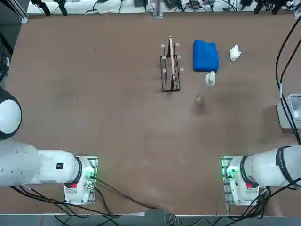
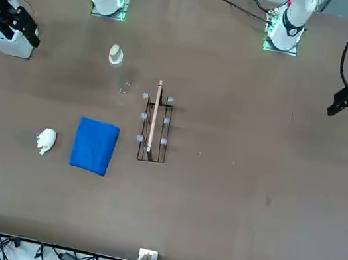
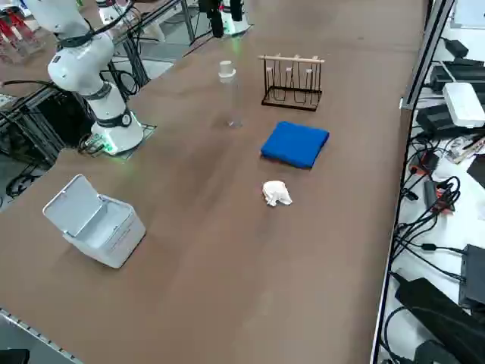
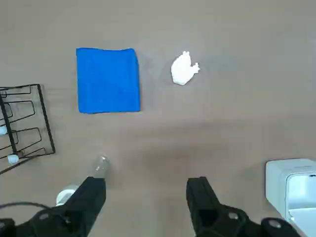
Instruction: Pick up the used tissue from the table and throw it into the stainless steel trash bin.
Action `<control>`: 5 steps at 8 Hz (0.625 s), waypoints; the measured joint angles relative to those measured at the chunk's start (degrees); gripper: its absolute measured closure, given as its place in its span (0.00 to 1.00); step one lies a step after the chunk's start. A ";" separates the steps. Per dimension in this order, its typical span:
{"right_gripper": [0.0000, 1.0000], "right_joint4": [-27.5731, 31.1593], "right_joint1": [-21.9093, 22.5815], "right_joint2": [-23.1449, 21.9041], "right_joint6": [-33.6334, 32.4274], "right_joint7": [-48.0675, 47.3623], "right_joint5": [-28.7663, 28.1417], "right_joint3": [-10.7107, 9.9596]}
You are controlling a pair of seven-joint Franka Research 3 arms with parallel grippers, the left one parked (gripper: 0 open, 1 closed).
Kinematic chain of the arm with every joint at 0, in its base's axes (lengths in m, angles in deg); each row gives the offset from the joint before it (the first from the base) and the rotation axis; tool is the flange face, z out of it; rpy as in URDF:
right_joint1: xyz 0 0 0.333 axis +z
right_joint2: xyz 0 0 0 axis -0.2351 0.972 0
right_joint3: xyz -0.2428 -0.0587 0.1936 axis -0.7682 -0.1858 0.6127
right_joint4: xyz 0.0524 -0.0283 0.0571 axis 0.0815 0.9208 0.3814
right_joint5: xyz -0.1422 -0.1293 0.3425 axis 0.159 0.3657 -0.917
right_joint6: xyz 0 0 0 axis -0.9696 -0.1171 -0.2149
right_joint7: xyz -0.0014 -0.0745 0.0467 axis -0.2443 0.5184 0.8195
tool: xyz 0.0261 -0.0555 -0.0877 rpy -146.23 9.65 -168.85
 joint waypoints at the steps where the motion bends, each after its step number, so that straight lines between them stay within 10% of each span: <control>1: 0.00 0.00 0.02 0.00 -0.02 0.01 0.00 0.07; 5: 0.00 -0.11 0.07 3.11 2.68 0.95 0.00 0.26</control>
